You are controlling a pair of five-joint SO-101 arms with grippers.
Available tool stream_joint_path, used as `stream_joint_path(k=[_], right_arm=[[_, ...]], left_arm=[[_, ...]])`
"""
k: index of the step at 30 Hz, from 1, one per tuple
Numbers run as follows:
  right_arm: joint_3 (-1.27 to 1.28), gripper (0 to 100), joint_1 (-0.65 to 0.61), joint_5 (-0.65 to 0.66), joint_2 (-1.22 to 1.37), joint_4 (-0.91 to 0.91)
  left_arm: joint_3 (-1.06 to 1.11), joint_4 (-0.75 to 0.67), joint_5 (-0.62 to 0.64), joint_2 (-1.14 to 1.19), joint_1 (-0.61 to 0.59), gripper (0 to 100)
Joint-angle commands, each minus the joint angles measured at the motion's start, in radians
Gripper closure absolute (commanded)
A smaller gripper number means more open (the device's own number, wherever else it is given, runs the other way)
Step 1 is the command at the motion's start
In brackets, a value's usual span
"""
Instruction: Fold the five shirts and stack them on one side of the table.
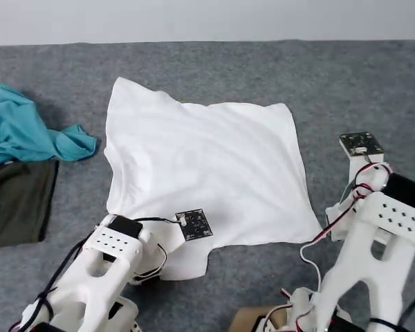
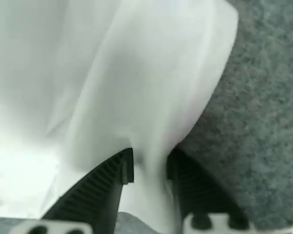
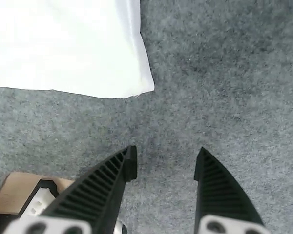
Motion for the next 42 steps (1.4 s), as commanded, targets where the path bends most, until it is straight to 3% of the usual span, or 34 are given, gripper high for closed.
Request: stream_joint_path(k=[1, 5, 10, 16, 22, 29, 35, 42], right_arm=[[-0.006, 79.2, 0.002, 0.008, -0.031, -0.027], [-0.006, 79.4, 0.002, 0.008, -0.031, -0.028], [-0.006, 79.4, -0.001, 0.008, -0.031, -0.051], [-0.006, 79.4, -0.087, 0.003, -0.030, -0.068], [-0.008, 79.2, -0.188, -0.009, 0.073, -0.154], [-0.098, 79.0, -0.245, -0.141, 0.325, -0.174], [-0.160, 79.0, -0.243, -0.144, 0.463, -0.199], [-0.190, 79.0, -0.294, -0.150, 0.581, -0.209]], left_arm=[[-0.005, -0.026, 0.008, -0.021, -0.006, 96], [-0.051, 0.005, 0.008, -0.026, -0.009, 100], [-0.249, 0.163, 0.008, -0.029, -0.008, 100], [-0.452, 0.299, 0.008, -0.029, -0.012, 100], [-0.467, 0.304, 0.008, -0.025, -0.012, 100], [-0.475, 0.302, 0.015, -0.029, -0.075, 100], [-0.466, 0.282, 0.031, -0.029, -0.183, 100], [-0.470, 0.281, 0.031, -0.029, -0.186, 100]])
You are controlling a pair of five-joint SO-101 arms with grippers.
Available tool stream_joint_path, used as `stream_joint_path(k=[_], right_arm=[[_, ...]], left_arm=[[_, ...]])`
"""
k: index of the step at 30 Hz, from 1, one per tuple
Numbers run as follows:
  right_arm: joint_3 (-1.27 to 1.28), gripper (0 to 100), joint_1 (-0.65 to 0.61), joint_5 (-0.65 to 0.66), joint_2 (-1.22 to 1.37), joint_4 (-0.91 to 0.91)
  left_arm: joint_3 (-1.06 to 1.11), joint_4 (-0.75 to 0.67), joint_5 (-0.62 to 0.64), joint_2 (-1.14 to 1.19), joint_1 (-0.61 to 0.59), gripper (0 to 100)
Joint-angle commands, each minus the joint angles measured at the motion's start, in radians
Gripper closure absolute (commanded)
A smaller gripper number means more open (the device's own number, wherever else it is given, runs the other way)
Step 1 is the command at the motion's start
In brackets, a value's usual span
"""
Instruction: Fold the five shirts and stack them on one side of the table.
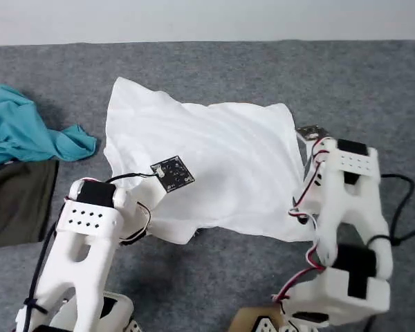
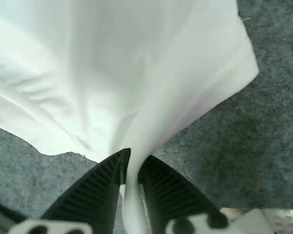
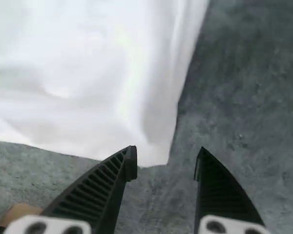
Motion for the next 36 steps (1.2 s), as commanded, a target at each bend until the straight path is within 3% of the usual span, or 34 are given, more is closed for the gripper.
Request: stream_joint_path(k=[1, 17, 24, 29, 36], right_arm=[[-0.054, 79.0, -0.045, -0.014, 0.025, -0.004], [-0.055, 79.5, -0.093, -0.069, 0.251, -0.094], [-0.066, 93.6, -0.091, -0.060, 0.257, -0.099], [-0.092, 98.9, -0.091, 0.055, 0.257, -0.090], [-0.115, 98.7, -0.087, 0.129, 0.156, -0.051]], left_arm=[[-0.050, -0.012, 0.009, -0.028, -0.005, 100], [-0.044, -0.012, 0.005, -0.028, -0.009, 100], [-0.047, -0.006, 0.006, -0.028, -0.011, 100], [-0.050, -0.005, 0.008, -0.028, -0.011, 100], [-0.051, -0.002, 0.008, -0.029, -0.011, 100]])
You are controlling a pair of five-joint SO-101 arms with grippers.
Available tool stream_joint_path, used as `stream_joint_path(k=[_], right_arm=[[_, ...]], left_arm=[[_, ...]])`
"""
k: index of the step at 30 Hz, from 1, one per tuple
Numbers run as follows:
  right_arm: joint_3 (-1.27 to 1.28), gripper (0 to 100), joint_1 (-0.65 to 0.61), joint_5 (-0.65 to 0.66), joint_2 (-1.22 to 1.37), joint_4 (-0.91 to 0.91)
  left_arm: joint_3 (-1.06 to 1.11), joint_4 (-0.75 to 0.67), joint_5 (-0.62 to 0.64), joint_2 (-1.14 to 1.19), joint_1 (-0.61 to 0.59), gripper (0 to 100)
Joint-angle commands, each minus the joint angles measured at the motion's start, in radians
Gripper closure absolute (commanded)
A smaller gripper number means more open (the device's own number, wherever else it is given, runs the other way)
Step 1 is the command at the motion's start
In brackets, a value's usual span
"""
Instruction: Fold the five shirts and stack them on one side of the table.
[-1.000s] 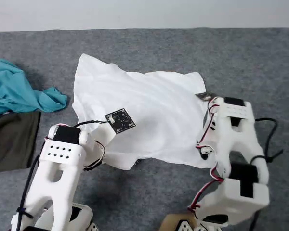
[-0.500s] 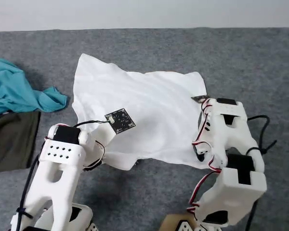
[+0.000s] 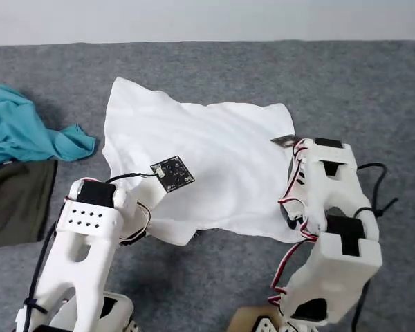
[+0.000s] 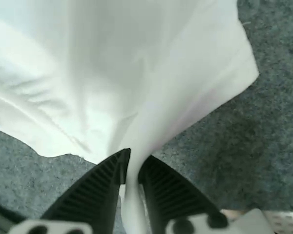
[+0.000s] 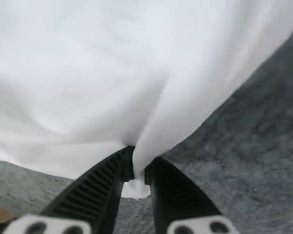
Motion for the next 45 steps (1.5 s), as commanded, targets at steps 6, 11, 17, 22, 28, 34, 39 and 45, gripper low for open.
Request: stream_joint_path(k=[6, 11, 17, 22, 28, 34, 39, 45], right_arm=[[-0.021, 98.7, -0.022, 0.025, -0.265, 0.008], [-0.015, 98.7, -0.027, 0.049, -0.337, 0.010], [-0.015, 98.7, -0.025, 0.044, -0.328, 0.010], [-0.015, 98.7, -0.024, 0.043, -0.209, 0.008], [-0.021, 93.3, -0.024, 0.000, -0.125, 0.012], [-0.075, 70.8, -0.027, -0.021, -0.127, 0.125], [-0.126, 68.6, -0.039, 0.021, -0.127, 0.237], [-0.094, 68.6, -0.084, 0.021, -0.116, 0.208]], left_arm=[[-0.153, 0.081, 0.008, -0.029, -0.011, 100], [-0.191, 0.086, 0.009, -0.029, -0.011, 100], [-0.185, 0.086, 0.009, -0.029, -0.011, 100], [-0.180, 0.081, 0.028, -0.023, -0.008, 100], [-0.179, 0.081, 0.029, -0.023, -0.009, 100], [-0.179, 0.081, 0.029, -0.023, -0.009, 100], [-0.177, 0.081, 0.029, -0.023, -0.009, 100], [-0.177, 0.081, 0.029, -0.021, -0.005, 100]])
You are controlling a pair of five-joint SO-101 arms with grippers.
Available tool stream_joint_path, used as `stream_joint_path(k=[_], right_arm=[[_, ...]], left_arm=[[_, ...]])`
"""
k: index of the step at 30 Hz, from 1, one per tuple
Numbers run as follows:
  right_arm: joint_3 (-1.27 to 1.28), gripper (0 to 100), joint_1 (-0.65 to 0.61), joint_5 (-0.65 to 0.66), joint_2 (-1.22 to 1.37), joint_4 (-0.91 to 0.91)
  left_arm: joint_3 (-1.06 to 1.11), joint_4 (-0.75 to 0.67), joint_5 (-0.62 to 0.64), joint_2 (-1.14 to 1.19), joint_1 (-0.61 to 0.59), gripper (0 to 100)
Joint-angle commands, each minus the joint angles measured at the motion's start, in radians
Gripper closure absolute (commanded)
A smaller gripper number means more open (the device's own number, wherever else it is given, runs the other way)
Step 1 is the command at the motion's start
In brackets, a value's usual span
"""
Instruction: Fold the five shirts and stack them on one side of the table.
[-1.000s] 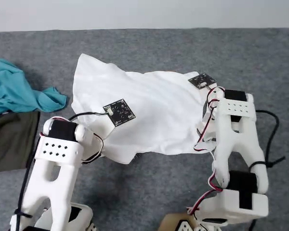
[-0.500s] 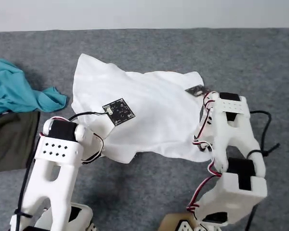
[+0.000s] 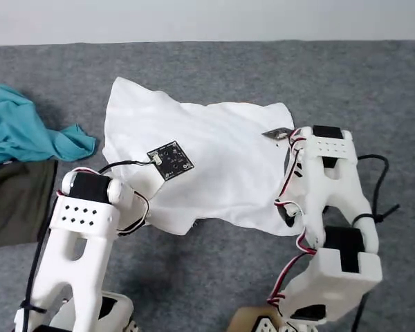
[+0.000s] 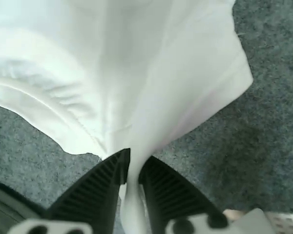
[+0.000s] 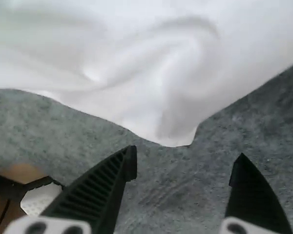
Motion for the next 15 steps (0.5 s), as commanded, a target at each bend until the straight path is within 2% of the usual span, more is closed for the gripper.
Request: stream_joint_path(k=[1, 5, 15], right_arm=[[-0.005, 68.6, -0.045, 0.009, -0.005, -0.036], [0.061, 68.6, -0.087, -0.006, -0.004, -0.120], [0.157, 68.7, -0.085, -0.012, -0.001, -0.236]], left_arm=[[-0.030, 0.005, 0.008, -0.021, -0.005, 100], [-0.005, 0.005, 0.008, -0.021, -0.005, 100], [0.061, 0.005, 0.008, -0.028, -0.005, 100]])
